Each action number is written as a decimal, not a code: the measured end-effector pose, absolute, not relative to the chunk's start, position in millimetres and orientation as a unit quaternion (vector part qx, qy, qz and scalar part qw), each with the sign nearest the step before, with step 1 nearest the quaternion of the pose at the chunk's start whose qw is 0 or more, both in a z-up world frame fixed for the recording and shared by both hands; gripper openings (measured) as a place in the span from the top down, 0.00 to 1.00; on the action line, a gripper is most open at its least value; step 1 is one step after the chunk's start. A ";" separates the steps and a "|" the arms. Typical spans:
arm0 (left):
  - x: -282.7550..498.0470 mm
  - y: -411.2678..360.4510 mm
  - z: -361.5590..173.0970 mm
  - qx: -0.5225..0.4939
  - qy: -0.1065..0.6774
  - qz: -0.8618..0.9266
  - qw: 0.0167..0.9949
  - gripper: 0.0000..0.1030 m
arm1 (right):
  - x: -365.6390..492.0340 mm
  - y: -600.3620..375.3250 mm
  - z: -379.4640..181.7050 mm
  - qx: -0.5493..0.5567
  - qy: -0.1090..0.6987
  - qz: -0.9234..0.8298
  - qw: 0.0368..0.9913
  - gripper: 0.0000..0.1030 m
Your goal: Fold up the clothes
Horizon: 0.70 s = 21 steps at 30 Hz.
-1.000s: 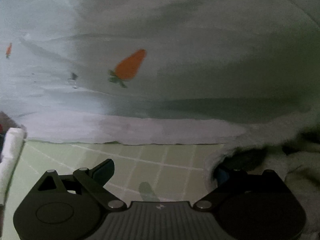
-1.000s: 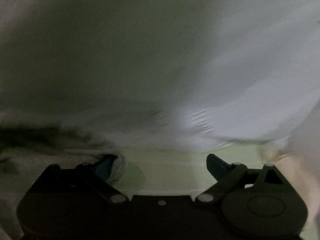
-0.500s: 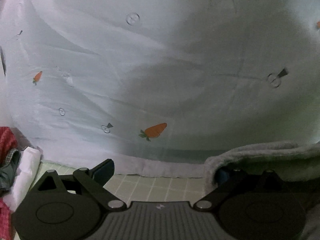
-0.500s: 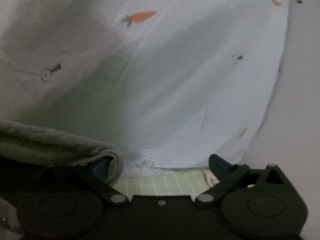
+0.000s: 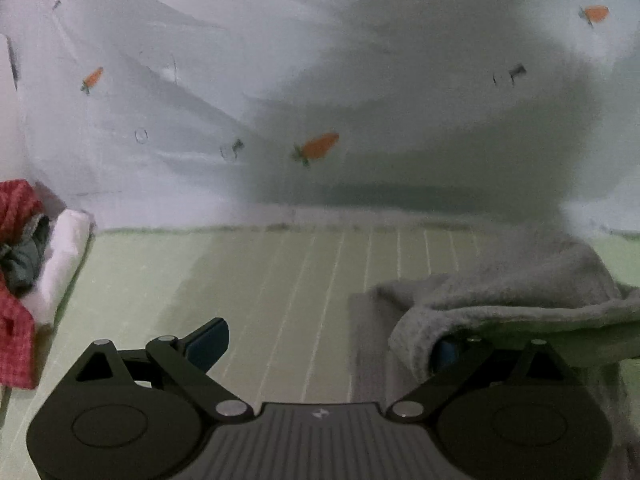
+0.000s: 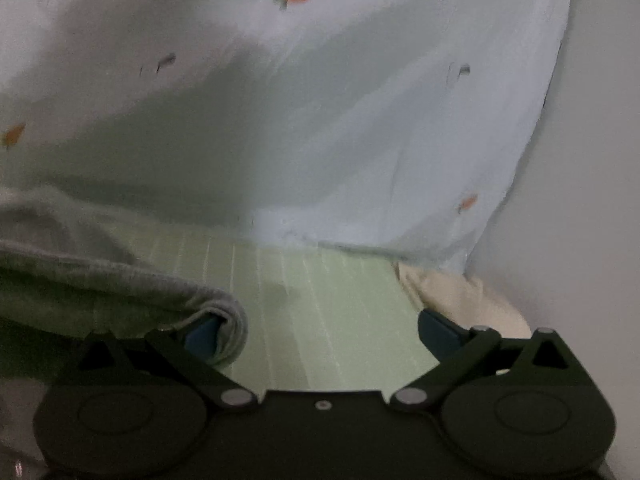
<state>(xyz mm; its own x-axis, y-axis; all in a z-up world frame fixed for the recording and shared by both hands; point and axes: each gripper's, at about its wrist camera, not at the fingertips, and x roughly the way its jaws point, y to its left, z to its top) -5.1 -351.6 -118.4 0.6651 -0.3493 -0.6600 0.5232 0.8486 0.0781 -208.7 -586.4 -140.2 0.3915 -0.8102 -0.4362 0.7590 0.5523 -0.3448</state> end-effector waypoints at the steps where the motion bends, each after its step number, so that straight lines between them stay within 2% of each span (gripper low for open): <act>1: -7.0 -351.9 -122.4 0.140 0.337 -0.244 0.898 0.05 | -210.4 -586.0 -146.4 -0.041 0.298 -0.468 0.831 0.01; 9: -6.5 -361.6 -157.5 0.178 0.416 -0.276 0.848 0.05 | -210.9 -587.5 -181.5 -0.022 0.371 -0.442 0.817 0.01; 14: -7.6 -360.9 -152.5 0.167 0.417 -0.335 0.828 0.05 | -212.0 -584.0 -185.1 -0.012 0.381 -0.426 0.820 0.01; 18: -13.7 -354.6 -135.5 0.145 0.412 -0.417 0.797 0.05 | -214.0 -573.1 -173.7 0.013 0.364 -0.388 0.847 0.01; 21: -13.3 -342.8 -124.7 0.087 0.415 -0.442 0.790 0.02 | -221.4 -557.7 -152.8 0.021 0.293 -0.380 0.877 0.01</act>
<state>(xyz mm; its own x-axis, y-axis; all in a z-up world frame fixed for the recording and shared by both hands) -13.3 -342.8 -124.7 0.2637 -0.6266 -0.7334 0.7717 0.5932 -0.2293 -221.4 -557.7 -152.8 0.5396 -0.6537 -0.5306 0.6785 0.7107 -0.1857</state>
